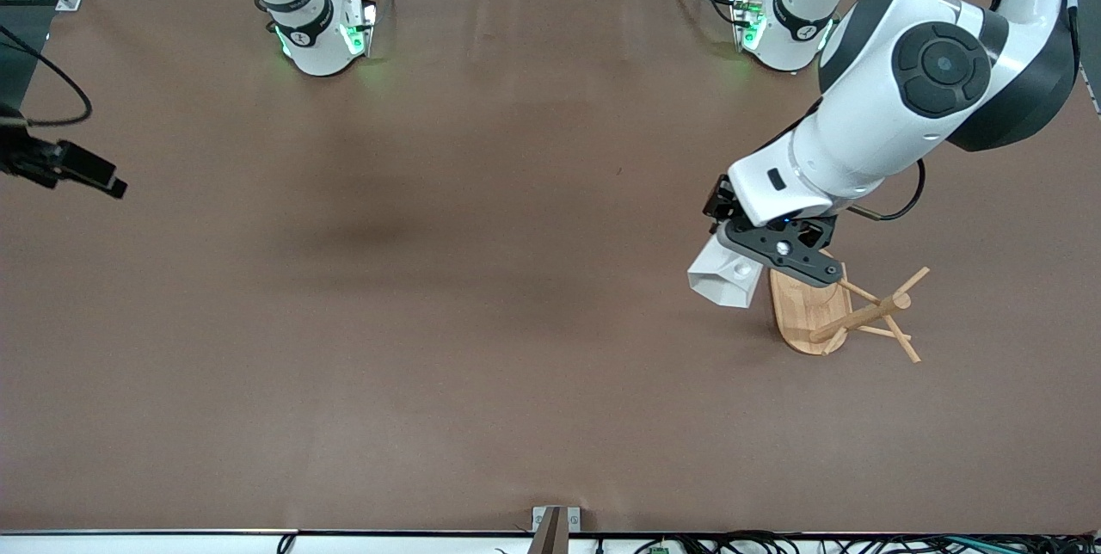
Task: Hang cup on rack
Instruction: 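Carry the cup with the left gripper while the right arm retracts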
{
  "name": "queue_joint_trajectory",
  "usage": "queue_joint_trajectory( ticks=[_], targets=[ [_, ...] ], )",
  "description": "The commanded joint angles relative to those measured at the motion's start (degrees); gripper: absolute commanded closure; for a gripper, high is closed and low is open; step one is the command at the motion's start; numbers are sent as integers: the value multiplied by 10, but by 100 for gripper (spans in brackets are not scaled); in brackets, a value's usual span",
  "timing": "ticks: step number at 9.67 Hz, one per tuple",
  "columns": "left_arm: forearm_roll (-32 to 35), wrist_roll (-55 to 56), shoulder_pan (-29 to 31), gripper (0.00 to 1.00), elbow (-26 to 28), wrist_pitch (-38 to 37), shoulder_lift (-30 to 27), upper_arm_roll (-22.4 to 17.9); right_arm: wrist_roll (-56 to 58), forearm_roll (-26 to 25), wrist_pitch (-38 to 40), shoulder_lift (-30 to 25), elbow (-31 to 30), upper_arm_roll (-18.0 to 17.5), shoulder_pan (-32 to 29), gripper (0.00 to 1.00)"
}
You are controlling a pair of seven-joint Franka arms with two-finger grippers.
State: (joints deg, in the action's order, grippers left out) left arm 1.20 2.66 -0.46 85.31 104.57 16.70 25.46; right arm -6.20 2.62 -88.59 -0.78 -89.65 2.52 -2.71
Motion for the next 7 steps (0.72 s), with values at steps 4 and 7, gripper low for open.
queue_joint_trajectory(
  ticks=[4, 7],
  targets=[
    [-50, -42, 34, 99, 248, 100, -122, -51, 2, -18, 57, -5, 54, 11, -4, 0],
    [-50, -105, 36, 99, 275, 114, -120, -78, 27, -20, 62, -4, 54, 11, -6, 0]
  ],
)
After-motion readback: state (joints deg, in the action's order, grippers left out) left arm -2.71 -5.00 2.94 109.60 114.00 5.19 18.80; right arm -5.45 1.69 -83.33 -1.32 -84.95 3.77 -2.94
